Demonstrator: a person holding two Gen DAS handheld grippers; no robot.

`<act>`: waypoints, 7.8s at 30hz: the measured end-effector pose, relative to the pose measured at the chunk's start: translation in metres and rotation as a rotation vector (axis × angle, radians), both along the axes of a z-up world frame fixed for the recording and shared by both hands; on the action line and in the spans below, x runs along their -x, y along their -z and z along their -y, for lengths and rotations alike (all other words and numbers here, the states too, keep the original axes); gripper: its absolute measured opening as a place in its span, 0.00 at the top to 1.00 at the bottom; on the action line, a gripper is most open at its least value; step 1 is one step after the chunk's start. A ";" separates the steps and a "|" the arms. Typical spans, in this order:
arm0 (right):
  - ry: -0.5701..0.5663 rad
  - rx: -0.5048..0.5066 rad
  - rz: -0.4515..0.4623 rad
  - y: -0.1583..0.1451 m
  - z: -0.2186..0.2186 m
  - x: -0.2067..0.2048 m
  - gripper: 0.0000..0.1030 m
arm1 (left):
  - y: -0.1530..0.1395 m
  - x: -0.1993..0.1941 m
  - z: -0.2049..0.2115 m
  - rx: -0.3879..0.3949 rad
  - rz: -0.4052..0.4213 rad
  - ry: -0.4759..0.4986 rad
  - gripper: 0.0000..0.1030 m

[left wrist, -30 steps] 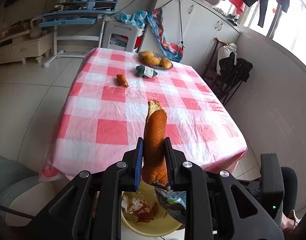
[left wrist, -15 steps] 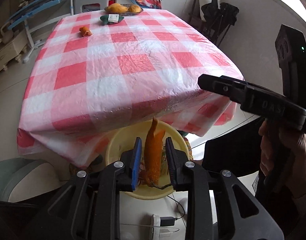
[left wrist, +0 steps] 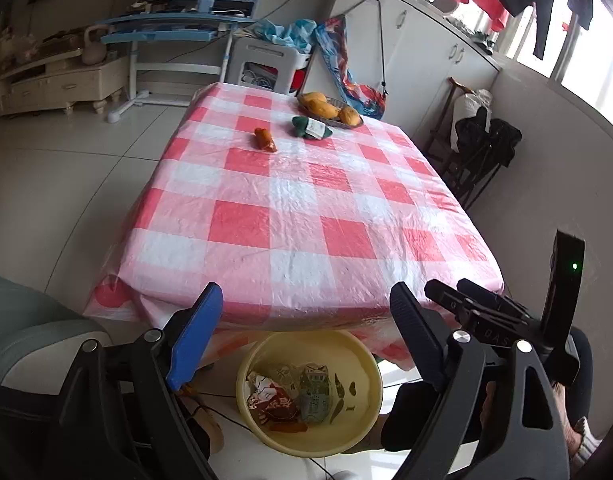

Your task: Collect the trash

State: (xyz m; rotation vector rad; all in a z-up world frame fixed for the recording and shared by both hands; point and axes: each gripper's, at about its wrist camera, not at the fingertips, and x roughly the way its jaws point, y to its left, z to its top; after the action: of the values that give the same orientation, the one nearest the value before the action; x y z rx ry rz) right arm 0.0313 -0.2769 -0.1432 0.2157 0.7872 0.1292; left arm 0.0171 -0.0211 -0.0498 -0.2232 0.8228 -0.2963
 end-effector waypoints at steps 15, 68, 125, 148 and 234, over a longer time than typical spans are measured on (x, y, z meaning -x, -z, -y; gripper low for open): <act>-0.042 0.067 0.020 0.001 -0.015 -0.001 0.23 | 0.001 -0.004 -0.013 0.026 0.004 -0.068 0.14; -0.185 0.161 0.077 -0.049 -0.056 -0.138 0.20 | -0.028 -0.155 -0.013 -0.026 0.004 -0.152 0.10; -0.260 0.108 0.065 -0.058 -0.035 -0.104 0.63 | -0.010 -0.113 0.035 -0.064 0.086 0.070 0.83; -0.236 0.131 0.001 -0.010 -0.042 0.000 0.62 | 0.009 -0.008 0.030 -0.087 0.049 0.115 0.82; -0.019 0.280 0.180 -0.024 -0.028 0.027 0.09 | -0.050 0.036 0.042 -0.274 0.331 -0.082 0.07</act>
State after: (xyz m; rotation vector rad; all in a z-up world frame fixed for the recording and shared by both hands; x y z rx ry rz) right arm 0.0048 -0.2487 -0.1194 -0.0676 0.6197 0.0542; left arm -0.0186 -0.0636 -0.0001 0.0495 0.5174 -0.1350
